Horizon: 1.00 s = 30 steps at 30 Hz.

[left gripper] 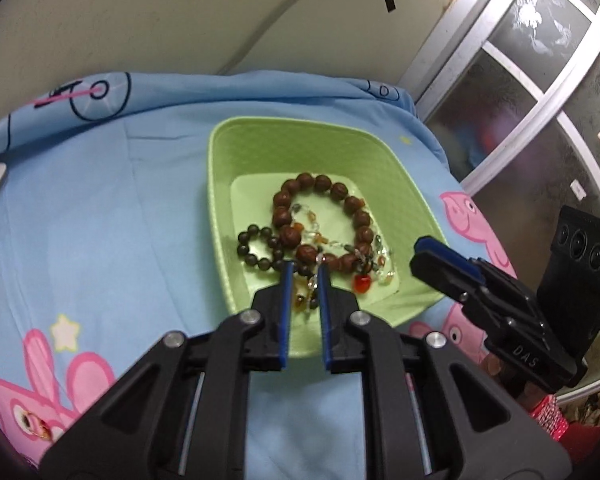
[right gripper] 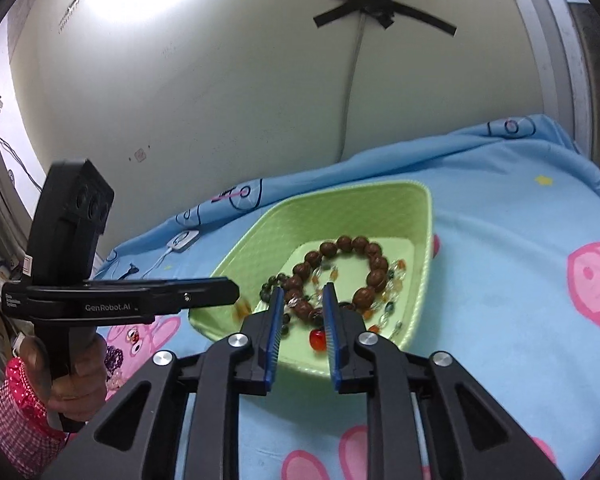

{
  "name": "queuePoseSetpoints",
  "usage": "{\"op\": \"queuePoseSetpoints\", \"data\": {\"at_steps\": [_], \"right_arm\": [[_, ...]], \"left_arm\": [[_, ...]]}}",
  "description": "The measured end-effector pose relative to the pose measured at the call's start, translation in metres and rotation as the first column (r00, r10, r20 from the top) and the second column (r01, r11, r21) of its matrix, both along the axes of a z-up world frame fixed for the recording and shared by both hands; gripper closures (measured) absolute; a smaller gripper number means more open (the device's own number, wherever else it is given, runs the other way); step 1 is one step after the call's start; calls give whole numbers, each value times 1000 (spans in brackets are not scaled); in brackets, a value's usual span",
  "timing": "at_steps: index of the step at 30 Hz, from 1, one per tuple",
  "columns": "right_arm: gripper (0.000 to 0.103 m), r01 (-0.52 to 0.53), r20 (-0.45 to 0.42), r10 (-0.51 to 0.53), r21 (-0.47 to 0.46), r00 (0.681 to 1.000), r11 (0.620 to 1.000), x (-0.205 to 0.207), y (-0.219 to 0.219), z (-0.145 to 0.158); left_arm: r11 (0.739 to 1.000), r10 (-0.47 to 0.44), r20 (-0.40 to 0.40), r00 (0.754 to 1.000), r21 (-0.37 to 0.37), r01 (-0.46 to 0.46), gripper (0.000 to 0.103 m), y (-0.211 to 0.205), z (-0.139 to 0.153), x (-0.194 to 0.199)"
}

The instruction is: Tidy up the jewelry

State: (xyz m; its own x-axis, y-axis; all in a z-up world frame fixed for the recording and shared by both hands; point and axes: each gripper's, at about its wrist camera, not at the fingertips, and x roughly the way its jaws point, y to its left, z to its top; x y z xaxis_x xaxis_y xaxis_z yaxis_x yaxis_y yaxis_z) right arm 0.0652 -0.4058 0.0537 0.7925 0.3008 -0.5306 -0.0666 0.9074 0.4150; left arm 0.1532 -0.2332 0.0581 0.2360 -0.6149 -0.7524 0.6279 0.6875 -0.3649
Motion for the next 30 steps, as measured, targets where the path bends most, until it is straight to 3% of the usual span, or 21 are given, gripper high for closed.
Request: {"op": "queuePoseSetpoints", "data": {"at_steps": [6,11,15,18,23,25,27,30], "right_arm": [[97,9,21,-10,32,1000,999,-7,-2,0],[97,-35,49,34,28,998,999,-11,11,6],[95,-119,52,117,41,992,992,-13,32,9],[93,-200,25,199,35,980,979,-10,57,6],[92,-357,-62,357,11,932,934,0,114,-7],[89,-439,-100,437,3,894,898,4,147,-13],[85,-505,-133,499,-18,856,863,7,177,-18],[82,-574,-163,559,-59,813,817,13,220,-23]], "left_arm": [[998,63,50,997,-10,-63,92,27,9,-10],[988,154,136,979,1,-156,92,80,17,-29],[954,295,147,944,8,-300,92,152,13,-37],[906,412,152,898,38,-422,92,214,4,-45],[814,566,129,814,67,-577,92,300,-14,-64],[796,596,104,796,58,-603,92,320,-22,-72],[790,607,85,791,50,-611,92,328,-26,-78],[801,593,82,801,39,-597,92,327,-28,-86]]}}
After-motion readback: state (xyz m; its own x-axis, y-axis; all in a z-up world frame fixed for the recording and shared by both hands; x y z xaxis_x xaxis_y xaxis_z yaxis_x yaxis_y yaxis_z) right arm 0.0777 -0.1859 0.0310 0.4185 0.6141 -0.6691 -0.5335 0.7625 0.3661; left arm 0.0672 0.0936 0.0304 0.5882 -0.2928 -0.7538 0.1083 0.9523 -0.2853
